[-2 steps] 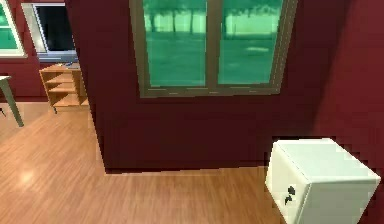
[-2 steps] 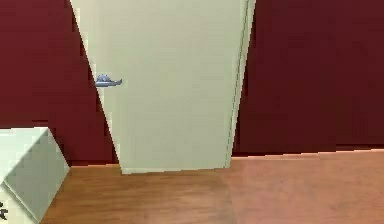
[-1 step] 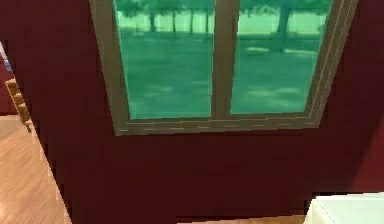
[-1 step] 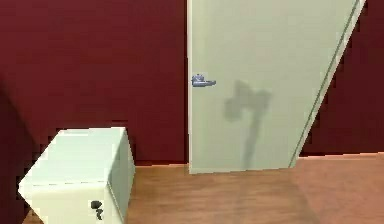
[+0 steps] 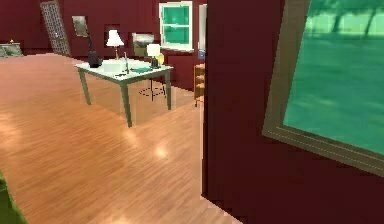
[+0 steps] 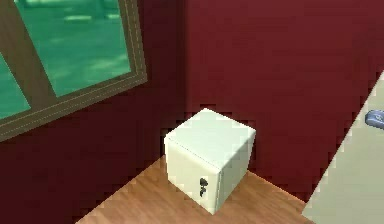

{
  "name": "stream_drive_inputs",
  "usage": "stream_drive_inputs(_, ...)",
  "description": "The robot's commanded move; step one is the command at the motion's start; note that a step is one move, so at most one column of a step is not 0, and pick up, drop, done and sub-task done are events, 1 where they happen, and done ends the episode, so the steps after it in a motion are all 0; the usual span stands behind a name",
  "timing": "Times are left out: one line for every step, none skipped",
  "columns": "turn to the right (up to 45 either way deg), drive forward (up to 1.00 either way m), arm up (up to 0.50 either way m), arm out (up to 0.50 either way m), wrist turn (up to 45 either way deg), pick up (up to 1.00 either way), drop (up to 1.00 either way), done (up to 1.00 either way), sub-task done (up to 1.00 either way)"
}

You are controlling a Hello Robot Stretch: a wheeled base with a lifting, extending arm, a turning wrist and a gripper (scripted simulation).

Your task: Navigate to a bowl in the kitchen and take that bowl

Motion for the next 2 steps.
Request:
stream_drive_inputs(-3.0,0.00,0.00,0.00,0.0,0.00,0.00,0.00,0.00)
stream_drive_inputs(45.0,0.00,0.00,0.00,0.0,0.00,0.00,0.00,0.00)
